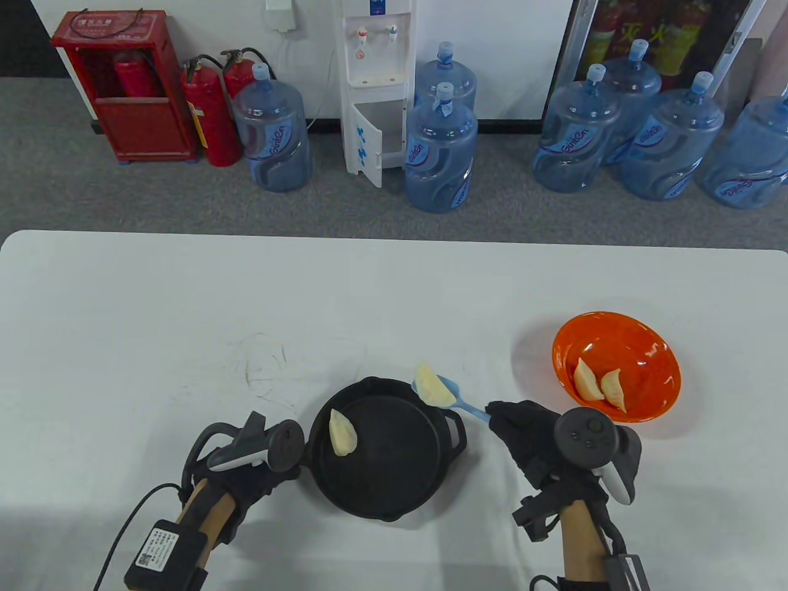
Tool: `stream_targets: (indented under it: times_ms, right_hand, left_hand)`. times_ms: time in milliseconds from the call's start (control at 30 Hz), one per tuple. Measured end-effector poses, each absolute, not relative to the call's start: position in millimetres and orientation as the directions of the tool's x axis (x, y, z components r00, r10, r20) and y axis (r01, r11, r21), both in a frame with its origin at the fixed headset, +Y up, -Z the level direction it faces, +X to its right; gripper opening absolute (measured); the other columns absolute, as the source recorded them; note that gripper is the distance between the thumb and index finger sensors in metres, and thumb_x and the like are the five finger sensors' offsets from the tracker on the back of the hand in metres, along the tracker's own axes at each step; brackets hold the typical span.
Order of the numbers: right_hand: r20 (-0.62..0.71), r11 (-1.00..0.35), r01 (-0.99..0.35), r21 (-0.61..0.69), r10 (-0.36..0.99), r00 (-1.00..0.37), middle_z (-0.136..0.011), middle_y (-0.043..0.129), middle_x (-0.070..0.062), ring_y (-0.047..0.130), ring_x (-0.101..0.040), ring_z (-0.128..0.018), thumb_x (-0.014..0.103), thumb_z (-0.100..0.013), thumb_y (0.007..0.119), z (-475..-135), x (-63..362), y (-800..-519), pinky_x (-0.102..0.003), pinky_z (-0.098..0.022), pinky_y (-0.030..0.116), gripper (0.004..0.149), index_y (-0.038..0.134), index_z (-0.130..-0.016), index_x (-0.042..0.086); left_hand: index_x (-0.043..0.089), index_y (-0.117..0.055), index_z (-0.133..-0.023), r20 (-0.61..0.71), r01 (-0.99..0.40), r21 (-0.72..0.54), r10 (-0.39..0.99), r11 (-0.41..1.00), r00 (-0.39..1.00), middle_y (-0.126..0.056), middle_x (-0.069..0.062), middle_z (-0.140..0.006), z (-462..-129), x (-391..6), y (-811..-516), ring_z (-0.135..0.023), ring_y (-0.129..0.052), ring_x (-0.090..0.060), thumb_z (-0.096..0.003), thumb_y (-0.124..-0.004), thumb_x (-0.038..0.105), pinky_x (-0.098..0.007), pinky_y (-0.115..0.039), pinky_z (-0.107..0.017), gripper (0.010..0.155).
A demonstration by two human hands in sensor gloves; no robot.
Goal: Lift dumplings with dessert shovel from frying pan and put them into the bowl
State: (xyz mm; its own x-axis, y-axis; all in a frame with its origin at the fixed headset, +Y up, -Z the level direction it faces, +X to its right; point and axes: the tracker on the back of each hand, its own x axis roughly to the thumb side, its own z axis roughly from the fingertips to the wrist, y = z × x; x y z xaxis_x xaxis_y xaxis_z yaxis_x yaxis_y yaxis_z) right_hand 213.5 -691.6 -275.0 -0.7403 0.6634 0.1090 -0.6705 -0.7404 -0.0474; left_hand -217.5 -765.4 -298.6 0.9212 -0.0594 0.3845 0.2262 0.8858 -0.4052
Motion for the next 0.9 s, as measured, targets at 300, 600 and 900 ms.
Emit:
stream_targets:
  times_ms: [300,600,900]
  right_hand:
    - [-0.026,-0.681,-0.704,-0.202,0.722,-0.691,-0.077,0.093,-0.011,0.089,-0.006,-0.028,0.039,-0.061,0.077,-266.9,254.0,-682.8,-0.037,-0.031,0.086,0.041,0.089,-0.094,0.019]
    - [-0.128,-0.646,-0.706,-0.291,0.758,-0.64,-0.077,0.092,-0.012,0.089,-0.006,-0.028,0.038,-0.061,0.077,-261.2,280.4,-682.3,-0.037,-0.031,0.086,0.041,0.089,-0.095,0.018]
    - [-0.188,-0.641,-0.693,-0.33,0.764,-0.617,-0.078,0.092,-0.012,0.089,-0.007,-0.029,0.038,-0.062,0.077,-263.6,295.4,-680.4,-0.038,-0.032,0.085,0.041,0.088,-0.096,0.018]
  left_hand:
    - [0.028,-0.061,-0.097,0.384,0.226,-0.405,-0.059,0.886,0.921,-0.08,0.006,-0.08,-298.6,-217.5,-765.4,-0.063,-0.09,-0.013,-0.0501,-0.064,0.051,-0.048,-0.074,-0.069,0.052]
    - [0.028,-0.061,-0.097,0.384,0.226,-0.408,-0.058,0.885,0.921,-0.08,0.006,-0.08,-298.2,-217.5,-765.6,-0.063,-0.09,-0.014,-0.0501,-0.064,0.051,-0.048,-0.074,-0.069,0.052]
    - [0.028,-0.061,-0.098,0.386,0.232,-0.41,-0.063,0.882,0.92,-0.08,0.005,-0.081,-298.6,-217.3,-765.1,-0.064,-0.09,-0.014,-0.0502,-0.064,0.051,-0.048,-0.074,-0.07,0.053]
